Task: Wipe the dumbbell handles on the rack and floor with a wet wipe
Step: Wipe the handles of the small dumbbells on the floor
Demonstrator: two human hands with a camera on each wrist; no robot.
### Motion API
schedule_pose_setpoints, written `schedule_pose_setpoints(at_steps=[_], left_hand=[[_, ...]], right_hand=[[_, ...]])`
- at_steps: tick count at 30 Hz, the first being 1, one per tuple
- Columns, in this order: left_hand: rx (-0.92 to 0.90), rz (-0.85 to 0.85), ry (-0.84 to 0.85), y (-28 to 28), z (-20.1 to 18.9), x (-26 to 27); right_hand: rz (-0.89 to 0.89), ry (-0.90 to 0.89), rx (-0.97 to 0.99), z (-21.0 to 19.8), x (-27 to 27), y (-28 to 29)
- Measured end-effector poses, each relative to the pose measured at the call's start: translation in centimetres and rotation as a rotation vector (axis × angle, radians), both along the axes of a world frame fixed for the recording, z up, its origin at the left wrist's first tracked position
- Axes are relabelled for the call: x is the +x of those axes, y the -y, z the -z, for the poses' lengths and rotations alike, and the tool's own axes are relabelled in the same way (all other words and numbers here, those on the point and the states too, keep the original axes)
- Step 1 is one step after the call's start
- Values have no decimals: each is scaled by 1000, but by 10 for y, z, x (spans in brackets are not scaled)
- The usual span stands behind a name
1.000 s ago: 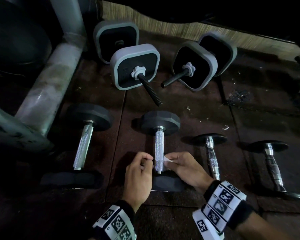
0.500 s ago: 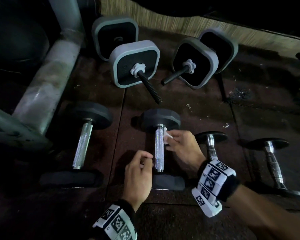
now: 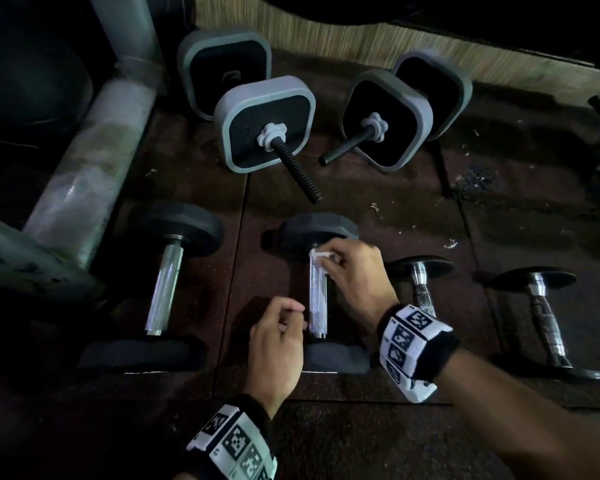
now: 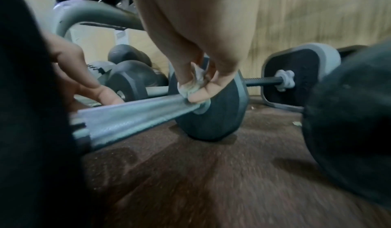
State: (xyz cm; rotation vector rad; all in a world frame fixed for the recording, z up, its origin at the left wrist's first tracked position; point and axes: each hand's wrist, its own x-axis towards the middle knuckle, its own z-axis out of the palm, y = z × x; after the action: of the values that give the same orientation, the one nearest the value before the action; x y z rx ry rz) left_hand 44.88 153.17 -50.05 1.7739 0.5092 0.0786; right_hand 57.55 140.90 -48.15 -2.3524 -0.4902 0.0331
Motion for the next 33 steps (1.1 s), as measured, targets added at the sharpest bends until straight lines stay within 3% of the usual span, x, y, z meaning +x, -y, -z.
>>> schedule_pose_setpoints(at_steps=[2,5,8,10,12,15,20,22,24,27,30,33], left_hand=[[-5,-7,-4,-1,1,-2],[-21,-46,0,0,1,-4],[-28,-51,3,1,-1,-5],[-30,-31,-4,-1,-4,-6],[-26,-17,-8,-2,-7,-7],[-21,-12,-18,-3,-7,-7],[-10,-33,-49,-4,-3,-8],[-10,-43,-54,-3,-3,-9],[-22,-44,-50,-3,-4,-9],[-24,-53,-54,-4,-4,-9],[-27,-73,-55,-7,-2,-8],[-57,-35,-110,-16,5,-7]], right_hand=[[-62,-101,1,-6,-6,5],[-340,-344,-51,-21,-32,20],[-507,-368,-148,-27,-37,20],[-482,-243,-193,-24,-21,12],[-341,-144,-201,-20,3,4],[-211,-182,-130,-18,18,1],[-548,-517,-249,-25,-29,9],[-562,-498,-272,-24,-29,10],[-530,-353,-291,-24,-15,4],[-367,-168,-246,-22,12,-7],[-335,-177,-250,-22,14,-10],[-536,-354,-388,-31,-8,-5]])
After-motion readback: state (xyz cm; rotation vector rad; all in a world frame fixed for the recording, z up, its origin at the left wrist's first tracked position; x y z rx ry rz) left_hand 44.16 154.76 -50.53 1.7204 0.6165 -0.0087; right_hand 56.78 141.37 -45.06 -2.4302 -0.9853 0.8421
